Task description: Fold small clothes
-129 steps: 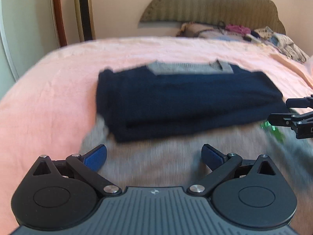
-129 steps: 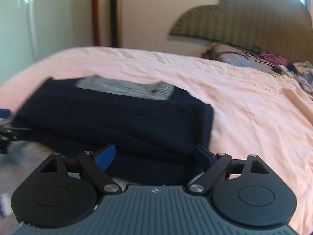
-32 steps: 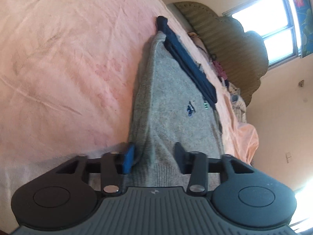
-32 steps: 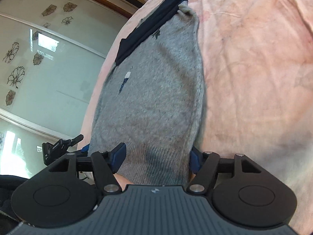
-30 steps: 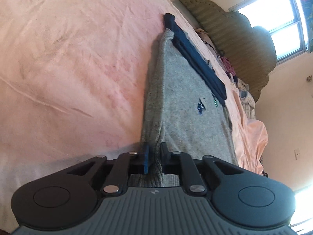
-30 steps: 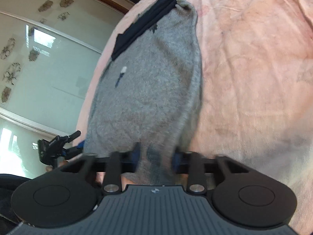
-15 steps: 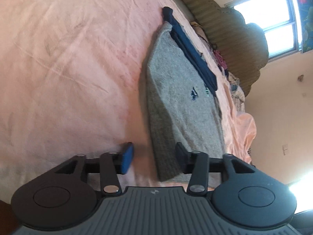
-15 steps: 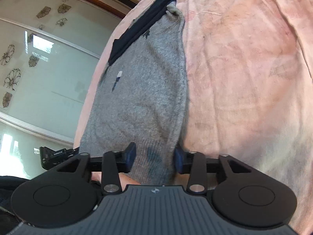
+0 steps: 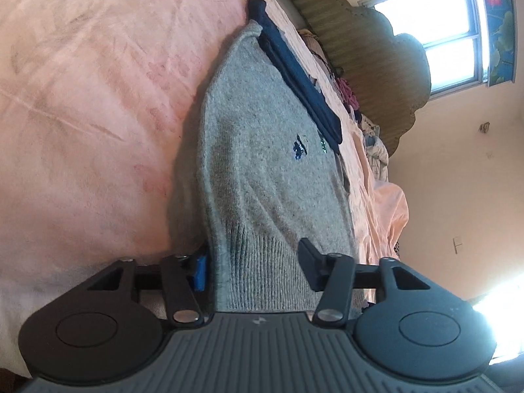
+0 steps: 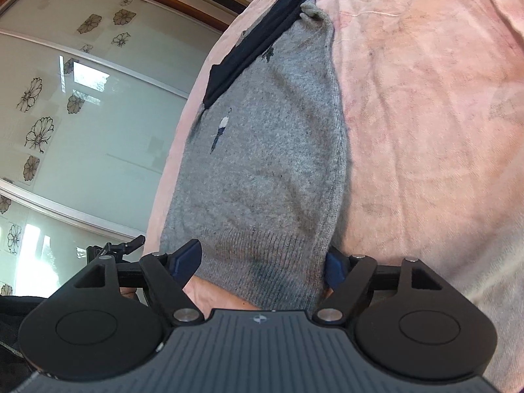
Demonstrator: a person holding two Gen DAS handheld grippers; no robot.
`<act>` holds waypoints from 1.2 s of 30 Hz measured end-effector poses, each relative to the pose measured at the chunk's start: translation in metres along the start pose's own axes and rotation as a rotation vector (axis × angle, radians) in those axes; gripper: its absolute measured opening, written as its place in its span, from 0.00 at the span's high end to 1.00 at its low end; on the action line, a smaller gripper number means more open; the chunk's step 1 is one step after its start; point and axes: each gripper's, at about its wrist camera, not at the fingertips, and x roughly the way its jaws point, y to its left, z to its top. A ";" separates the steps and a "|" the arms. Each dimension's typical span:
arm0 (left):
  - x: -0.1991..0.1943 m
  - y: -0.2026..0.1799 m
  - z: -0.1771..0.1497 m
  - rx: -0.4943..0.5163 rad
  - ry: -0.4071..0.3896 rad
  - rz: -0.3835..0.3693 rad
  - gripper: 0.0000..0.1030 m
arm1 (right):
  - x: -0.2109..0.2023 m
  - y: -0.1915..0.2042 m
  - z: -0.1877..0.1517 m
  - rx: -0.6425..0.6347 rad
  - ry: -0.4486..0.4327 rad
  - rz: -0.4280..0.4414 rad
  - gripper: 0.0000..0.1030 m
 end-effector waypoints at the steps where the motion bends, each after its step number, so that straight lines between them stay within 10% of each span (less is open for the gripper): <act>1: 0.004 0.000 0.000 0.006 0.015 0.023 0.75 | 0.002 0.000 0.001 0.004 -0.002 0.006 0.27; 3: 0.008 -0.001 -0.001 0.026 0.020 0.071 0.93 | 0.005 -0.001 0.003 0.005 0.000 -0.002 0.36; 6: 0.003 -0.009 -0.004 0.093 -0.008 0.097 0.95 | 0.015 -0.009 0.006 0.028 0.053 -0.076 0.90; 13: -0.020 -0.006 -0.007 0.204 -0.001 0.211 0.96 | -0.008 -0.004 0.008 -0.054 0.090 -0.192 0.95; 18: -0.033 -0.008 -0.004 0.243 0.011 0.183 0.95 | -0.007 -0.015 0.008 -0.008 0.075 -0.151 0.94; 20: -0.045 -0.016 0.005 0.289 0.003 0.226 0.94 | -0.015 -0.011 0.008 -0.019 0.057 -0.154 0.84; 22: -0.055 -0.029 0.021 0.340 -0.054 0.277 0.90 | -0.031 -0.003 0.017 -0.038 -0.031 -0.192 0.52; 24: -0.050 -0.050 0.044 0.390 -0.142 0.323 0.70 | -0.041 0.013 0.038 -0.085 -0.145 -0.237 0.41; 26: -0.027 -0.077 0.060 0.476 -0.247 0.364 0.21 | -0.027 0.034 0.065 -0.173 -0.218 -0.291 0.40; 32: 0.115 -0.117 0.097 0.590 -0.257 0.473 0.19 | 0.081 0.055 0.154 -0.302 -0.299 -0.399 0.39; 36: 0.168 -0.108 0.090 0.706 -0.260 0.621 0.19 | 0.140 0.049 0.195 -0.400 -0.346 -0.662 0.39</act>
